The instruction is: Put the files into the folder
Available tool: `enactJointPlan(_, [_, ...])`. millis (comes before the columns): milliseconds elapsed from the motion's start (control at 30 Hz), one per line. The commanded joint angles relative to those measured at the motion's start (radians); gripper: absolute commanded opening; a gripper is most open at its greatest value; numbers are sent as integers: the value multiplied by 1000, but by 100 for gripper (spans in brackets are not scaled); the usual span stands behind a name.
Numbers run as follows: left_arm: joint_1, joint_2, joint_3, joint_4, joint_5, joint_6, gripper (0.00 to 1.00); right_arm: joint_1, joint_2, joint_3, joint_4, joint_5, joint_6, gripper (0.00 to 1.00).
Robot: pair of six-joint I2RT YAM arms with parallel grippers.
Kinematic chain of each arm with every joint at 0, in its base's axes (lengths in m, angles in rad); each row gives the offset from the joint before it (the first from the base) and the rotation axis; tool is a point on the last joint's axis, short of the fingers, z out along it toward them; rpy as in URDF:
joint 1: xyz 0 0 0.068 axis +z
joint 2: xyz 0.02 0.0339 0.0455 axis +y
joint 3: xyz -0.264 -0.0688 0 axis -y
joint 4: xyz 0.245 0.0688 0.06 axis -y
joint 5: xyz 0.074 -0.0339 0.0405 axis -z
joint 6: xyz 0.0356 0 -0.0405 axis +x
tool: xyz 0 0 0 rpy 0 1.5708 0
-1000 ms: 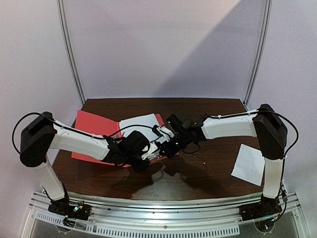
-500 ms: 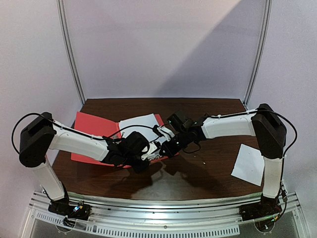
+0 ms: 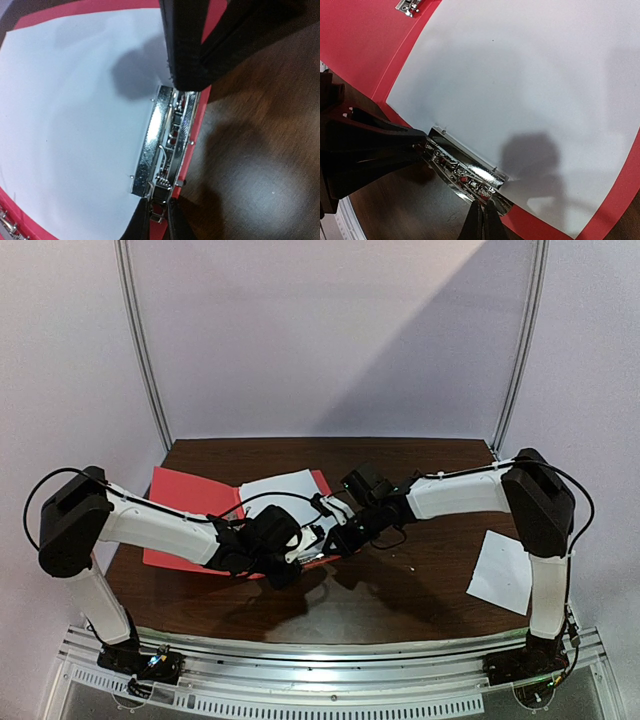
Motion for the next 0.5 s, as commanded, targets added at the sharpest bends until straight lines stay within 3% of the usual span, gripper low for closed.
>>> enactJointPlan(0, [-56,24,-27,-21,166,-6,0,8,120,-56,-3,89,-11,0])
enactJointPlan(467, [-35,30,-24,-19,176,-22,0,8,122,-95,-9,80,-15,0])
